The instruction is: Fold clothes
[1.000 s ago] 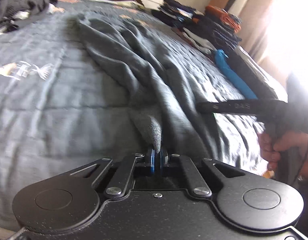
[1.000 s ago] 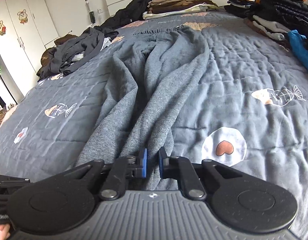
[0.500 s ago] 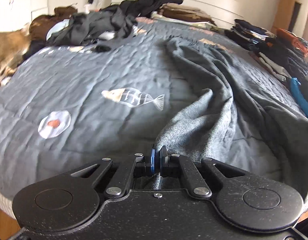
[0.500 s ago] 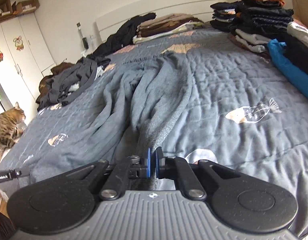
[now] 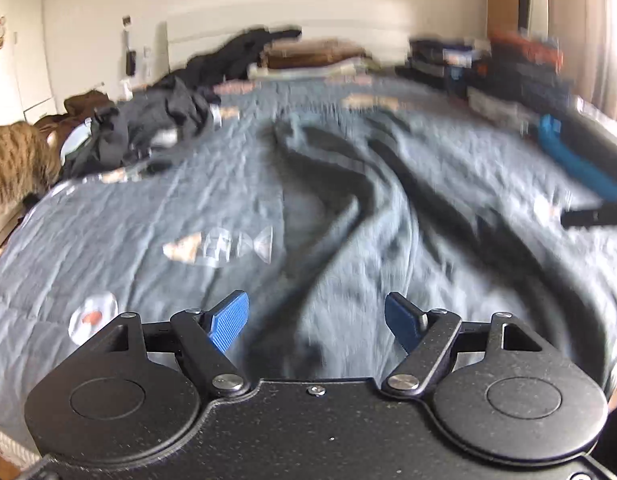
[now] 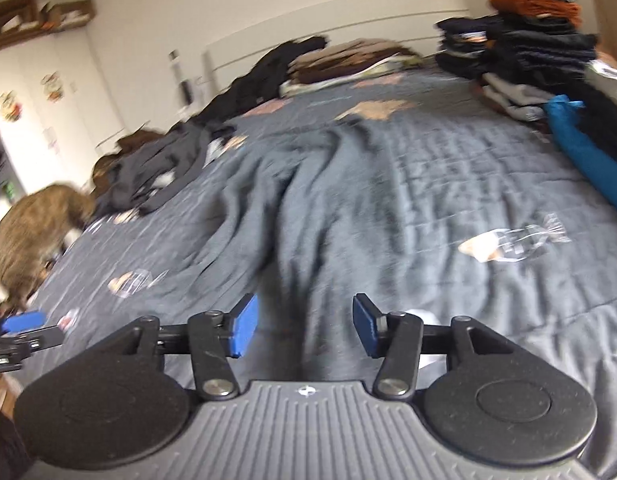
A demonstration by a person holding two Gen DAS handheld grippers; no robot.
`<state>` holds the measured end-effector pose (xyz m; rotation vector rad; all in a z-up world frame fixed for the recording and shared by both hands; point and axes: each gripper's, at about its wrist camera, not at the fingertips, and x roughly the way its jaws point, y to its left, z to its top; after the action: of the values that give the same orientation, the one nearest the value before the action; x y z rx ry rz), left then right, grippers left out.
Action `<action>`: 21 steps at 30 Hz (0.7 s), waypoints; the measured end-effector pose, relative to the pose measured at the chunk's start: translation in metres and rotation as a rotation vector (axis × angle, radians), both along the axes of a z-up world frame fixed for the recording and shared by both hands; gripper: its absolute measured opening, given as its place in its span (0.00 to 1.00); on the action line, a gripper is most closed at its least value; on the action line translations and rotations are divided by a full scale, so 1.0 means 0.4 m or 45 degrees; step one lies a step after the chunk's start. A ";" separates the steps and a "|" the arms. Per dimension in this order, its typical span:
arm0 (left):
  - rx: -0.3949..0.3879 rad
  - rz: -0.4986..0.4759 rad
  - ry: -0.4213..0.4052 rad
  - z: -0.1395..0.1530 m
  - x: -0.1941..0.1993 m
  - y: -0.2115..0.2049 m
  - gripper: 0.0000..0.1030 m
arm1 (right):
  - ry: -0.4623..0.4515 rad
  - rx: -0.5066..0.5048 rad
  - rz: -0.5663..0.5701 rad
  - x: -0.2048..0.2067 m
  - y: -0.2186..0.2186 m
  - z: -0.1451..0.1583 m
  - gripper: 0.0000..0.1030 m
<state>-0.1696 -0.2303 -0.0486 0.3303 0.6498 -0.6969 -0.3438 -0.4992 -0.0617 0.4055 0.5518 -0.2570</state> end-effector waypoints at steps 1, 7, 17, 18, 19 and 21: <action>0.026 -0.006 0.021 -0.020 -0.001 -0.003 0.72 | 0.005 0.012 0.033 0.011 0.016 -0.007 0.52; 0.240 -0.045 0.041 -0.125 -0.007 -0.028 0.50 | 0.080 0.006 0.136 0.056 0.090 -0.041 0.58; -0.204 -0.140 0.495 -0.036 -0.012 0.044 0.09 | 0.051 0.049 0.083 0.041 0.071 -0.032 0.63; -0.256 -0.150 0.544 -0.024 -0.013 0.052 0.08 | 0.049 0.052 0.083 0.040 0.070 -0.031 0.63; -0.308 -0.160 0.594 -0.013 -0.014 0.061 0.08 | 0.047 0.056 0.084 0.040 0.071 -0.030 0.63; -0.347 -0.178 0.660 -0.001 -0.023 0.065 0.08 | 0.041 0.064 0.090 0.039 0.071 -0.027 0.64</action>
<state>-0.1787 -0.2044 -0.0488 -0.0662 1.0149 -1.0061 -0.3283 -0.4707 -0.0726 0.4303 0.6037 -0.1824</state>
